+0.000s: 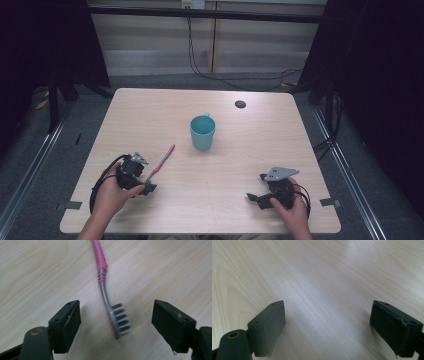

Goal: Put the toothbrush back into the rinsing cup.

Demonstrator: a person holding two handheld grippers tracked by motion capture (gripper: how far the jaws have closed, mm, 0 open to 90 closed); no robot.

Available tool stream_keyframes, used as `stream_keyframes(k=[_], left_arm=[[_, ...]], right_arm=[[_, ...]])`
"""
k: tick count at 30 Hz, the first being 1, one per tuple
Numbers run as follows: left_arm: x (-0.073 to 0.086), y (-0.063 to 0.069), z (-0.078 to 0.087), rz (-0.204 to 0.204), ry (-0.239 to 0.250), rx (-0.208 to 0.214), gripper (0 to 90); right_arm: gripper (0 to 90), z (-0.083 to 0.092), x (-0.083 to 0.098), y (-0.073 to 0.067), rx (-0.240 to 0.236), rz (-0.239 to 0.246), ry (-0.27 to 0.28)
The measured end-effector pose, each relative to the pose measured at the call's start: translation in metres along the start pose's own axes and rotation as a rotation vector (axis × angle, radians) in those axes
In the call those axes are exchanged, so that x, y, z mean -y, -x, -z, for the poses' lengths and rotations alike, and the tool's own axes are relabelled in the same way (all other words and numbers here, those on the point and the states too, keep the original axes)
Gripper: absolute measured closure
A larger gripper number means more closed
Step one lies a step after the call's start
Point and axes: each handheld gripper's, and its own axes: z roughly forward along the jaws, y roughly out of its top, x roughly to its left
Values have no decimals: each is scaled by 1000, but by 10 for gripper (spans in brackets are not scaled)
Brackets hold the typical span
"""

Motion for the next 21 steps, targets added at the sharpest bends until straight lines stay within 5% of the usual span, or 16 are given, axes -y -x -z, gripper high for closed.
stream_keyframes(k=[8,21], left_arm=[[-22,-7,-3,-11,-68,-4,371],[-42,-14,-10,26,-138,28,638]], right_arm=[[124,0,0,0,0,0,0],[124,0,0,0,-1,1,1]])
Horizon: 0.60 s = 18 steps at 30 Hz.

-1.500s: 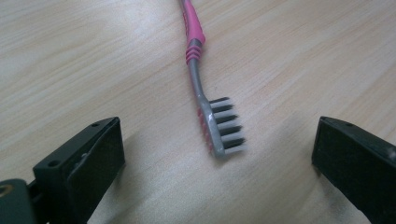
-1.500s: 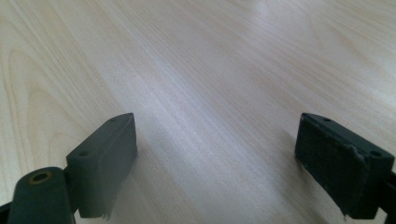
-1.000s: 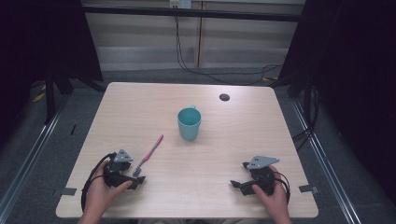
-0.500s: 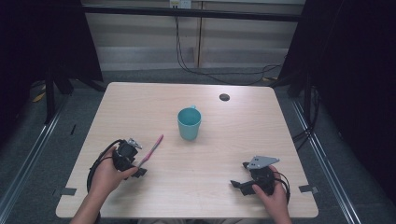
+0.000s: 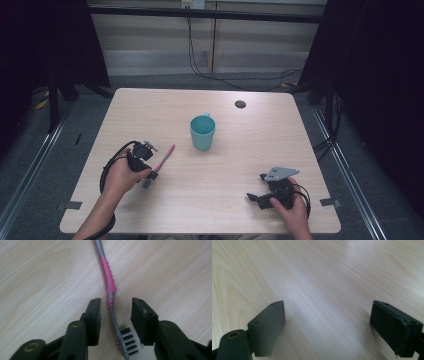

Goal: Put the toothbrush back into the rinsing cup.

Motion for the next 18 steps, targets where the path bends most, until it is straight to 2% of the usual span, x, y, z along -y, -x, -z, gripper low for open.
stream_keyframes(k=[5,9,11,13,18], left_arm=[[-9,-1,-2,5,-33,1,681],[-15,0,-8,7,-88,-1,763],[-16,0,-9,2,-98,-11,805],[-18,-1,-9,9,-118,-8,815],[-22,1,-10,-18,-145,-4,826]], right_arm=[[124,0,0,0,0,0,0],[125,0,0,0,0,0,0],[124,0,0,0,0,-1,-1],[125,0,0,0,0,0,-1],[124,0,0,0,0,0,0]])
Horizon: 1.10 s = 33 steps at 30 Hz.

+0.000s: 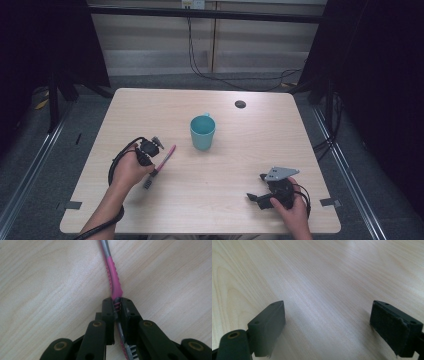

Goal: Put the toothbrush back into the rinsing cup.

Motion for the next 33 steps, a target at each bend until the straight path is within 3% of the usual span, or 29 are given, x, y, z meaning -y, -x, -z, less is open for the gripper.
stream_keyframes(k=[1,8,15,20,28,33], left_arm=[[0,1,-1,1,7,25,834],[0,3,5,-12,24,35,836],[2,10,19,-50,41,53,836],[5,18,23,-74,55,83,836],[10,31,27,-134,61,94,836],[9,44,31,-179,69,94,836]], right_arm=[[124,0,0,0,1,0,-1],[124,0,0,0,1,0,-1],[124,0,0,0,2,0,-2],[124,0,0,0,7,5,-1],[152,1,0,0,2,3,3],[185,5,-9,-2,15,59,12]])
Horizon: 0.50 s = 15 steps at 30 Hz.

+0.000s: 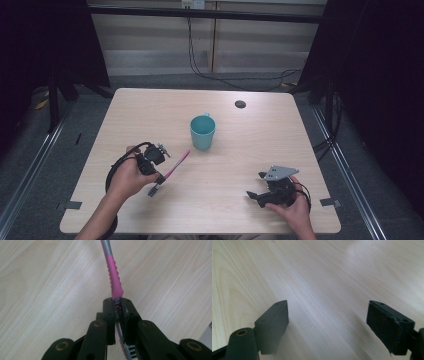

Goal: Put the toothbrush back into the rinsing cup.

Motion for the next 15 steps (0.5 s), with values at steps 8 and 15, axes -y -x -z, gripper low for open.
stream_keyframes(k=[8,15], left_arm=[[-15,13,-3,-44,-24,19,836],[-27,23,-5,-74,-27,44,836]], right_arm=[[211,-1,-23,-7,20,82,8],[224,-4,-41,-15,36,175,-13]])
